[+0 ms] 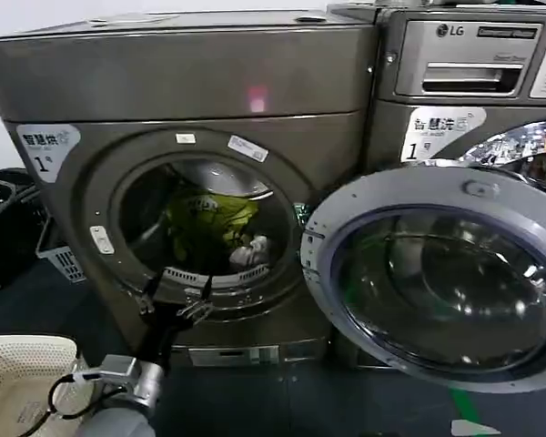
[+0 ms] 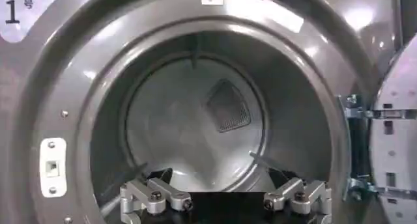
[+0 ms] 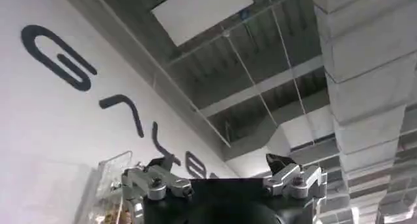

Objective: Grasp the clothes from the dryer.

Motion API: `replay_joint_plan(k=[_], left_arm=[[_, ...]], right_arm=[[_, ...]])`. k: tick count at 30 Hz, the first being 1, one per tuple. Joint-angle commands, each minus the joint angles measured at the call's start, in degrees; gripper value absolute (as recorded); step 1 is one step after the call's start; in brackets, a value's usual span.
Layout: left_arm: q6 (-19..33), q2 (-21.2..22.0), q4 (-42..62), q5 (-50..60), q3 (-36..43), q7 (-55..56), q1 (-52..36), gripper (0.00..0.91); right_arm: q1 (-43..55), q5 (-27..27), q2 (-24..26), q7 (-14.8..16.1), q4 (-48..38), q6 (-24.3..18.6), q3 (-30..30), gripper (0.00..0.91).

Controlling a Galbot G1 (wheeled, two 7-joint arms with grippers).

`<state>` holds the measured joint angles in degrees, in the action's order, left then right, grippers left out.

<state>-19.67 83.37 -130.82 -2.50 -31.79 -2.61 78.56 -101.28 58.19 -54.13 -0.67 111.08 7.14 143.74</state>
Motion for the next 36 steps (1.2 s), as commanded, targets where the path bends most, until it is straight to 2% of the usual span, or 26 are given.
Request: replay_joint_plan(k=[1,9,14,26,36], left_arm=[[0.01,0.13,0.26,0.05,0.07,-0.01,-0.10,0.907],[0.25,-0.05,1.26,-0.23,0.21,-0.01,-1.17,0.907],[2.30,-0.78,7.18,-0.83,0.57,0.41,-7.58,0.907],[3.65,-1.68,28.82,-3.39,2.90,0.55,-26.36,0.907],[8.61,-1.77,50.11,-1.44,4.05,0.18,-40.63,0.907]], right_arm=[[0.02,-0.05,0.04,0.03,0.02,-0.05,-0.01,0.907],[0.03,-0.12,-0.39,-0.08,0.83,0.72,0.02,0.907],[-0.41,-1.09,-0.82,-0.12,1.57,1.77,0.18,0.907],[-1.10,-1.38,-0.50,0.05,1.50,1.47,1.24,0.907],[-1.27,-1.20,0.04,0.03,1.09,1.40,1.72,0.907]])
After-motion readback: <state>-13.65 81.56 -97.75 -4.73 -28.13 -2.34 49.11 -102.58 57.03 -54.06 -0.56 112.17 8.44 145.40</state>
